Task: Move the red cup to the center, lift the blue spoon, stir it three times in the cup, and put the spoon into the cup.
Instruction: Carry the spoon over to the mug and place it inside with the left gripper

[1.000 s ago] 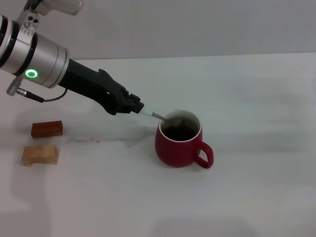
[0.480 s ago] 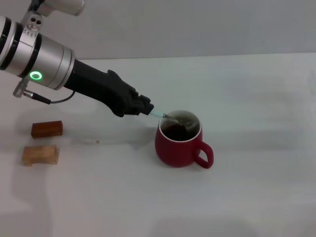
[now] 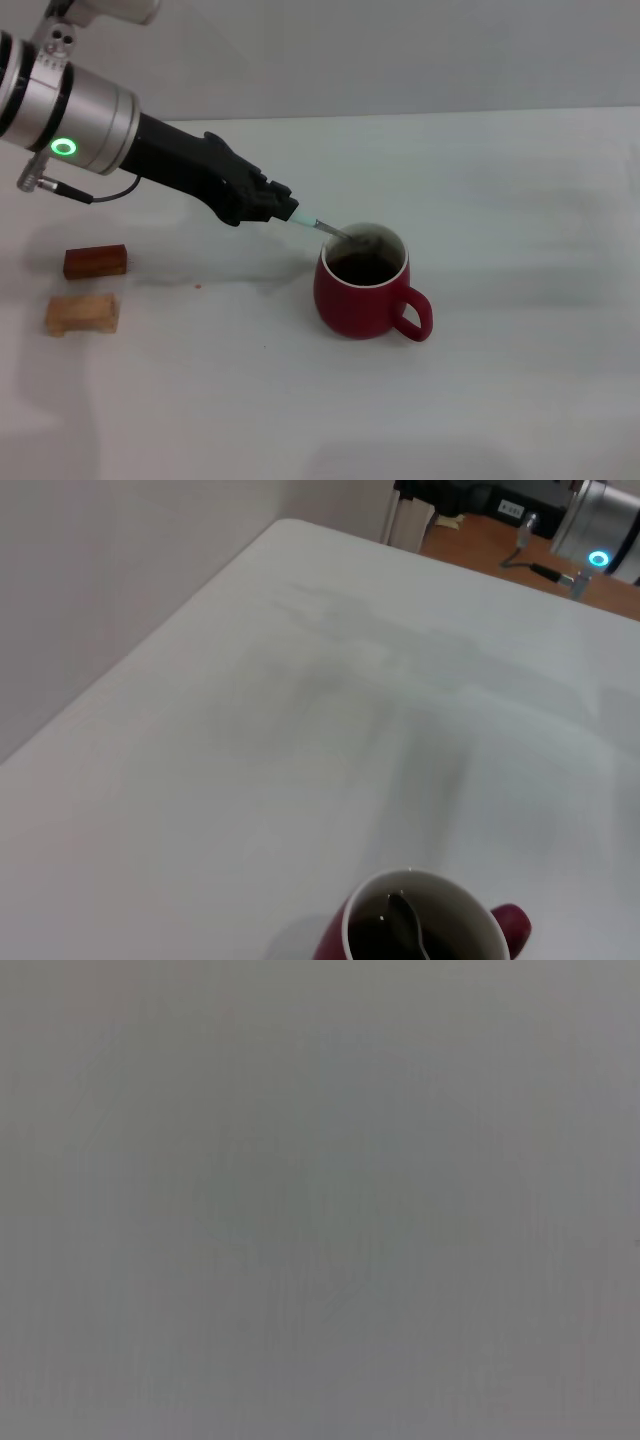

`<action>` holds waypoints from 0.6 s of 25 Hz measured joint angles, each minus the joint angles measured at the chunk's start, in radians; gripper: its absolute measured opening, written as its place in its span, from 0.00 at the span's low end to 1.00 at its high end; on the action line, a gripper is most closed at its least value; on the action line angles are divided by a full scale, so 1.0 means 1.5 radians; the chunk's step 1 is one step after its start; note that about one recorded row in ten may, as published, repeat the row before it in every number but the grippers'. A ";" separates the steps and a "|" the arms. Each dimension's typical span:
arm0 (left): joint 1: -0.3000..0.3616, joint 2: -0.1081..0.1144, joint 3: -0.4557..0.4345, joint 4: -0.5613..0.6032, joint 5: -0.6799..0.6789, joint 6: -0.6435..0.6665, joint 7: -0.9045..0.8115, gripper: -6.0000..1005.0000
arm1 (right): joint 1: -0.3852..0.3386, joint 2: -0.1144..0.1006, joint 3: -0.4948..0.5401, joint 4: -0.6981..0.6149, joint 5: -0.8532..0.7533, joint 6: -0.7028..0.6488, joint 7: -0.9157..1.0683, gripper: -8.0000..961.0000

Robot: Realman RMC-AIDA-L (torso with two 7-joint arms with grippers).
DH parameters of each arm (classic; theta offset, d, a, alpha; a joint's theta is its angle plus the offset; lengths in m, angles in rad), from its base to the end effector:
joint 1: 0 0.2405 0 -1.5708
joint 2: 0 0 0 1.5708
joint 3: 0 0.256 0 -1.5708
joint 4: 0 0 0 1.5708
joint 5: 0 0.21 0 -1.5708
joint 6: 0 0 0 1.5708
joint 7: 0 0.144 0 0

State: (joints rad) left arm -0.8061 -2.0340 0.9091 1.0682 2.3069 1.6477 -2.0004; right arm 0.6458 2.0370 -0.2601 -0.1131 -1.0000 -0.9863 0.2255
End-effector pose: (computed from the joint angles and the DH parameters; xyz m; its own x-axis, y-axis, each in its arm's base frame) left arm -0.1486 0.3951 0.0408 0.9232 0.3733 0.0912 0.3838 -0.9078 -0.1690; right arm 0.3331 0.4046 0.0601 0.7645 0.0511 -0.6425 -0.6443 0.0295 -0.7642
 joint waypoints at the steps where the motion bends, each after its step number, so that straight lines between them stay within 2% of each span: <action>1: 0.003 0.000 -0.003 0.002 -0.003 0.007 0.000 0.14 | 0.000 0.000 0.000 0.000 0.000 0.000 0.000 0.53; 6: 0.006 -0.005 -0.011 0.007 -0.031 0.052 0.010 0.14 | 0.000 0.000 -0.003 0.000 0.000 0.001 0.000 0.53; 15: -0.002 -0.014 0.001 -0.001 -0.035 0.037 0.021 0.14 | 0.004 0.000 -0.007 0.000 -0.001 0.004 0.000 0.53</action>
State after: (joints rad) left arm -0.8095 -2.0545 0.9106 1.0665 2.2547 1.7035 -1.9691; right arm 0.6520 2.0371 -0.2702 -0.1135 -1.0014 -0.9806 0.2255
